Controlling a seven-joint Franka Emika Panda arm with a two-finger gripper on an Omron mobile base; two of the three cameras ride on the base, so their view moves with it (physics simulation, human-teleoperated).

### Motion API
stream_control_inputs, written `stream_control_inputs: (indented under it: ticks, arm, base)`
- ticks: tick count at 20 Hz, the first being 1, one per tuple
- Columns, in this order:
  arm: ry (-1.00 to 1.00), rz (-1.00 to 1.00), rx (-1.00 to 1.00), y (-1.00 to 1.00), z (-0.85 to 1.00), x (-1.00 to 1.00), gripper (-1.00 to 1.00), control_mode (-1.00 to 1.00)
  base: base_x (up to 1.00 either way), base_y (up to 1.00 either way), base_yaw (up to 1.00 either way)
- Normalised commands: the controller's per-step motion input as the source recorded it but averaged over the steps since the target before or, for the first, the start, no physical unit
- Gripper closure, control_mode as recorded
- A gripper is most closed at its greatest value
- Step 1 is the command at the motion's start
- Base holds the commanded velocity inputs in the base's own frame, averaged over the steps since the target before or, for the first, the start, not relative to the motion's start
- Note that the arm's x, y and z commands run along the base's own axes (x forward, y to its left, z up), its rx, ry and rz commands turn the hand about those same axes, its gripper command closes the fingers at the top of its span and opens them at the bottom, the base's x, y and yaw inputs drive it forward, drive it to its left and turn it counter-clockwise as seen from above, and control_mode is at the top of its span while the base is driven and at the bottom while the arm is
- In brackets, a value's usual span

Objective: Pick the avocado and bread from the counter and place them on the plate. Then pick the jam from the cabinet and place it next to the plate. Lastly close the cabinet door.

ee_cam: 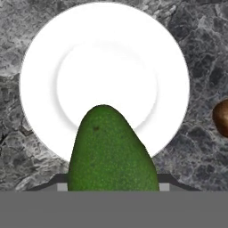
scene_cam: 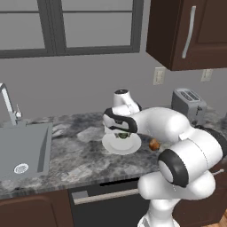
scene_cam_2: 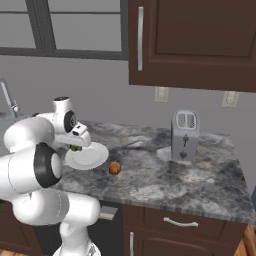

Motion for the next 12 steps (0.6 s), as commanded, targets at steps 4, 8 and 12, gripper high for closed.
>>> stream_control_inputs:
  ticks: [4, 8, 12]
  arm:
    - [0.00, -0.03, 0.00, 0.10, -0.21, 0.29, 1.00, -1.00]
    - [0.00, -0.03, 0.00, 0.10, -0.25, 0.19, 1.00, -1.00]
    - [0.00, -0.02, 0.00, 0.08, -0.28, 0.18, 1.00, -1.00]
  base:
    - [0.00, 0.00, 0.00]
    - [0.00, 0.00, 0.00]
    - [0.00, 0.00, 0.00]
